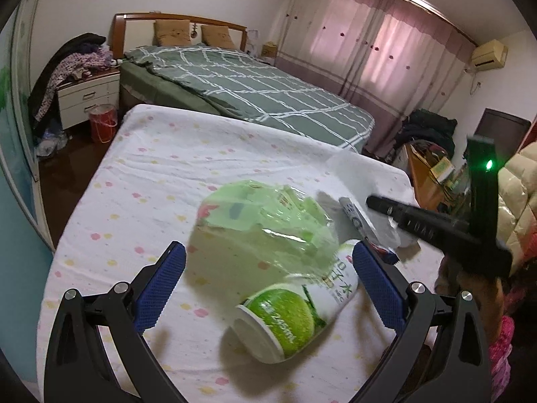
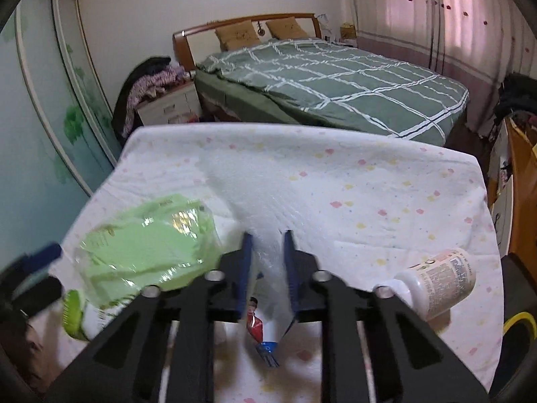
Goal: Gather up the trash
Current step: 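Move the right tool to the white foam packing sheet and grasp it, then carry the foam sheet over the bin and open the right tool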
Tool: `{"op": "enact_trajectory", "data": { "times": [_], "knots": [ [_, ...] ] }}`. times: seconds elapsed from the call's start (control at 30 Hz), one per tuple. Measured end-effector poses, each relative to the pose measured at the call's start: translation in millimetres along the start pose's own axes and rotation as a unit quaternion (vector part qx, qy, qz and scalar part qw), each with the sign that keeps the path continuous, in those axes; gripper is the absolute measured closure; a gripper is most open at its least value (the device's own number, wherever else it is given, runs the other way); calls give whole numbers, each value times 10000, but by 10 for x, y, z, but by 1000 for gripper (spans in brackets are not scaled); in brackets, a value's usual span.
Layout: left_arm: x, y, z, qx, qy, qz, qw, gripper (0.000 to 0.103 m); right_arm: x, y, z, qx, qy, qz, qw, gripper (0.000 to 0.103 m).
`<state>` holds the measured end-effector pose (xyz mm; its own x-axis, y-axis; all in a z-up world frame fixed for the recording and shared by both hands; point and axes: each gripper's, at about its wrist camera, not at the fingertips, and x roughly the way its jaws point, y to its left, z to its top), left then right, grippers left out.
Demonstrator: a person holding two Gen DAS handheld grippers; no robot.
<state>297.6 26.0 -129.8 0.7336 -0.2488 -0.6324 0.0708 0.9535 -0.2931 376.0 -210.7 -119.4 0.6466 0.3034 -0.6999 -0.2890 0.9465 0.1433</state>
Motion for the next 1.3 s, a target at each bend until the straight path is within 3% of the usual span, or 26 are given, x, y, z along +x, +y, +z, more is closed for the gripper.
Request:
{"op": "enact_trajectory", "data": {
  "times": [0.27, 0.57, 0.73, 0.87, 0.97, 1.2, 1.3],
  "knots": [
    [81, -169, -74, 326, 103, -140, 9993, 5, -268, -73, 52, 172, -289, 60, 9994, 93],
    [-81, -342, -74, 758, -292, 119, 9966, 5, -686, -307, 80, 642, -626, 593, 9942, 93],
    [-129, -268, -63, 604, -304, -178, 9976, 5, -1153, -335, 48, 738, -1051, 541, 9903, 93],
    [-130, -282, -69, 618, -262, -284, 9973, 5, -1734, -612, -184, 1055, -1526, 180, 9825, 93],
    [-141, -342, -89, 713, -241, -352, 9965, 5, -2105, -957, -473, 1438, -1716, -378, 9739, 93],
    [-187, -424, -106, 780, -119, -364, 9962, 5, -2399, -1927, -1261, 2480, -1429, -1725, 9425, 93],
    [-221, -461, -135, 885, -48, -312, 9956, 5, -2306, -2221, -1487, 2745, -1215, -1946, 9338, 92]
  ]
}}
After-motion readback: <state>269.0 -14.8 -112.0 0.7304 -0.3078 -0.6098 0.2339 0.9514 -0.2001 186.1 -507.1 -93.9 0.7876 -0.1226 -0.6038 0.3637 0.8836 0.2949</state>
